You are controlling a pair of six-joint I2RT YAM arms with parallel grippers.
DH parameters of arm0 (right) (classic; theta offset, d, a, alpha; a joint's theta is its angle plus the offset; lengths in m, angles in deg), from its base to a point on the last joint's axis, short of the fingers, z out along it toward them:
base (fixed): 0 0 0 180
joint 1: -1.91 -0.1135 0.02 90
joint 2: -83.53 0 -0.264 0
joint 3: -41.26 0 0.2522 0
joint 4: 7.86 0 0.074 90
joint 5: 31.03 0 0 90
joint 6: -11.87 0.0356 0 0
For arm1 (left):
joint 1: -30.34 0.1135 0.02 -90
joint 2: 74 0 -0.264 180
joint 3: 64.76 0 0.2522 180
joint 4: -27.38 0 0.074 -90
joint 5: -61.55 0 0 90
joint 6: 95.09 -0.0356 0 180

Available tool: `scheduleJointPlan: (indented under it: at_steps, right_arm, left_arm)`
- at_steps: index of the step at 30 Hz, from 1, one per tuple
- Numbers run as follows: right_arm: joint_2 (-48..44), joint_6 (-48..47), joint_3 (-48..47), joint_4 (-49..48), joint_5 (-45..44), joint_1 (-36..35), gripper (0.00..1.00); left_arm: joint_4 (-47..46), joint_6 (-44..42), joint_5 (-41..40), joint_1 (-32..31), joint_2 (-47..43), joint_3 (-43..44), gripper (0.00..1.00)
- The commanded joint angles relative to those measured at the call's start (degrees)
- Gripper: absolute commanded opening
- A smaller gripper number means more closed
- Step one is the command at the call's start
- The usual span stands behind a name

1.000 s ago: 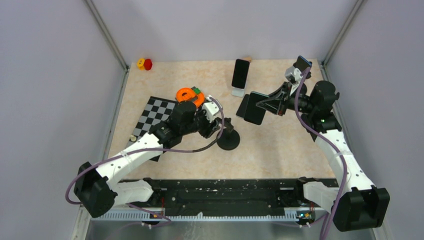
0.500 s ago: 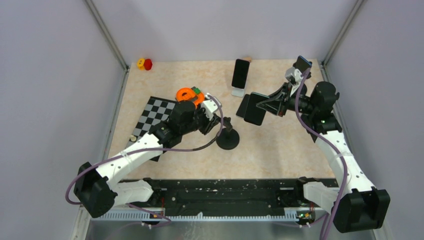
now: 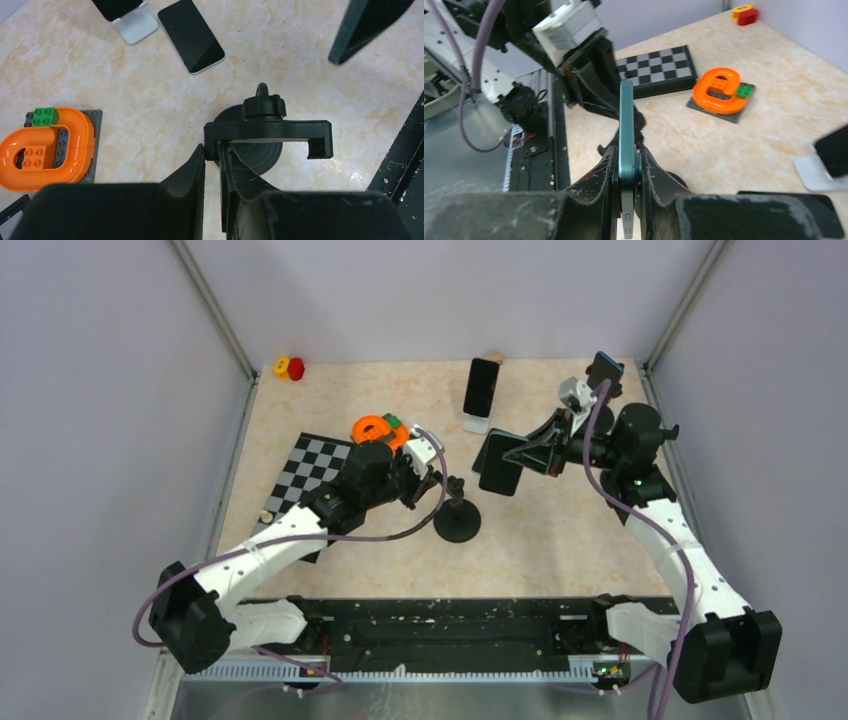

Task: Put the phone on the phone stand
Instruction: Install the phone on the phone stand.

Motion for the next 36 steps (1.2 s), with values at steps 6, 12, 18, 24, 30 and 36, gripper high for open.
scheduleJointPlan:
  at_steps: [6, 12, 18, 24, 30, 36]
  right_arm:
    - [4.2, -5.4, -6.3, -6.2, 6.1, -10.6, 0.0]
    - [7.3, -15.8, -8.1, -2.5, 7.6, -18.5, 0.0]
    - [11.8, -23.5, -9.8, -1.4, 7.8, -23.6, 0.0]
    - [19.0, -33.2, -15.3, 4.4, 7.7, -26.5, 0.0]
    - [24.4, -37.7, -18.2, 8.2, 7.5, -29.2, 0.0]
    - [26.5, -38.8, -18.7, 8.3, 6.4, -29.5, 0.0]
  left_arm:
    - [-1.8, -0.1, 1.6, 0.0, 2.5, 2.8, 0.0]
    - [-0.3, -0.2, 4.9, 0.8, 2.6, 3.6, 0.0]
    - [0.1, 1.2, 9.3, 2.5, 3.4, 4.4, 0.0]
    - [0.6, 2.0, 13.1, 3.7, 4.4, 5.1, 0.0]
    - [1.0, 1.5, 14.0, 4.0, 4.9, 6.0, 0.0]
    - [1.0, 1.7, 14.9, 4.2, 5.5, 6.1, 0.0]
